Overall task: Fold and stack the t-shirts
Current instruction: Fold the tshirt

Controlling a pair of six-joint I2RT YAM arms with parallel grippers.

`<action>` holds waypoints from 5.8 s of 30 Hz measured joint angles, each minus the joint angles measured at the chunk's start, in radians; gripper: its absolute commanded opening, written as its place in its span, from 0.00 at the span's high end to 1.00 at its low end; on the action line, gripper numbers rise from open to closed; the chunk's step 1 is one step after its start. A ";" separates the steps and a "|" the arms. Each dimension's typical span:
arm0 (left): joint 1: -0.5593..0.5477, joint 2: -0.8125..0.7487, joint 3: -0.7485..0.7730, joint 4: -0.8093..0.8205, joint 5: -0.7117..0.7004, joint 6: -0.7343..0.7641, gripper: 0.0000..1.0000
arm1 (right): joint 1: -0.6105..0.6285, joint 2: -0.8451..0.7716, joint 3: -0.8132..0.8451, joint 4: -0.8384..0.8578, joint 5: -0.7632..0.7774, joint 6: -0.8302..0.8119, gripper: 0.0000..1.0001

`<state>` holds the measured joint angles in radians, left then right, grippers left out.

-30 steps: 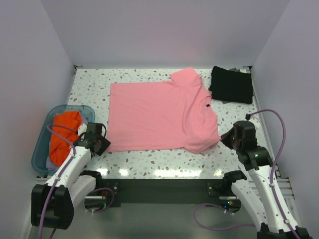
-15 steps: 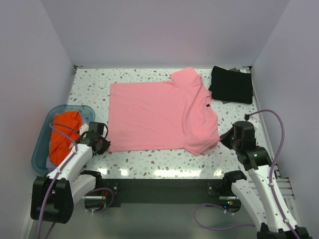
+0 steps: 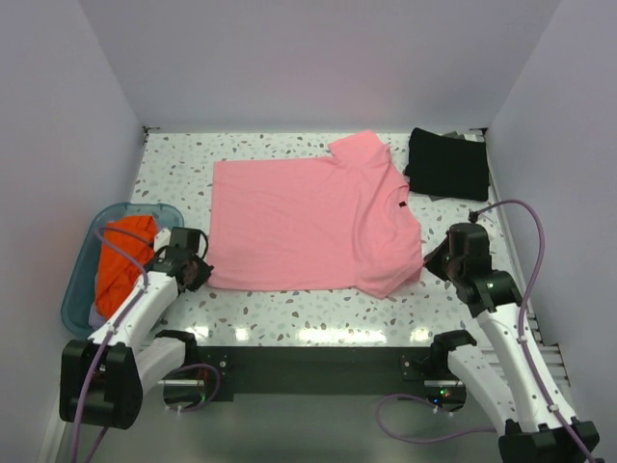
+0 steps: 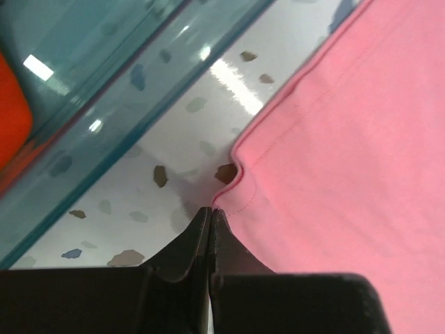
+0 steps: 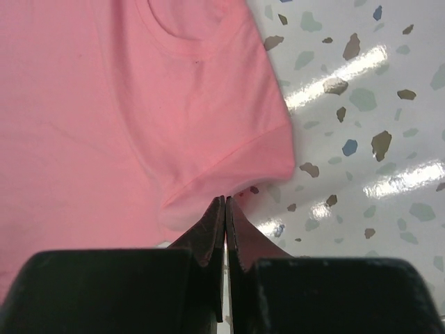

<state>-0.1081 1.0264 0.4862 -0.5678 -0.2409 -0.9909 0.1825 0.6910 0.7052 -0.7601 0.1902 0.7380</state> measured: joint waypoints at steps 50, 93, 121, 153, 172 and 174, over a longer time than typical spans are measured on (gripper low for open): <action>0.148 0.630 0.527 0.125 0.138 0.068 1.00 | -0.057 0.970 0.662 0.306 -0.003 -0.152 1.00; 0.219 0.655 0.483 0.297 0.310 0.079 0.94 | -0.169 0.990 0.567 0.458 -0.143 -0.101 1.00; 0.193 0.717 0.563 0.359 0.360 0.148 0.44 | -0.101 1.080 0.598 0.439 -0.180 -0.132 0.58; 0.028 0.531 0.301 0.343 0.215 0.111 0.53 | 0.063 1.204 0.507 0.483 -0.130 -0.082 0.88; 0.028 0.531 0.301 0.342 0.186 0.111 0.53 | 0.066 1.352 0.753 0.476 -0.185 -0.039 0.83; 0.028 0.531 0.301 0.342 0.184 0.111 0.52 | 0.068 1.371 0.774 0.476 -0.195 -0.030 0.81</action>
<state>-0.0799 1.5574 0.7868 -0.2260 -0.0566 -0.8795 0.2508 2.0621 1.4796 -0.2840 -0.0044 0.7078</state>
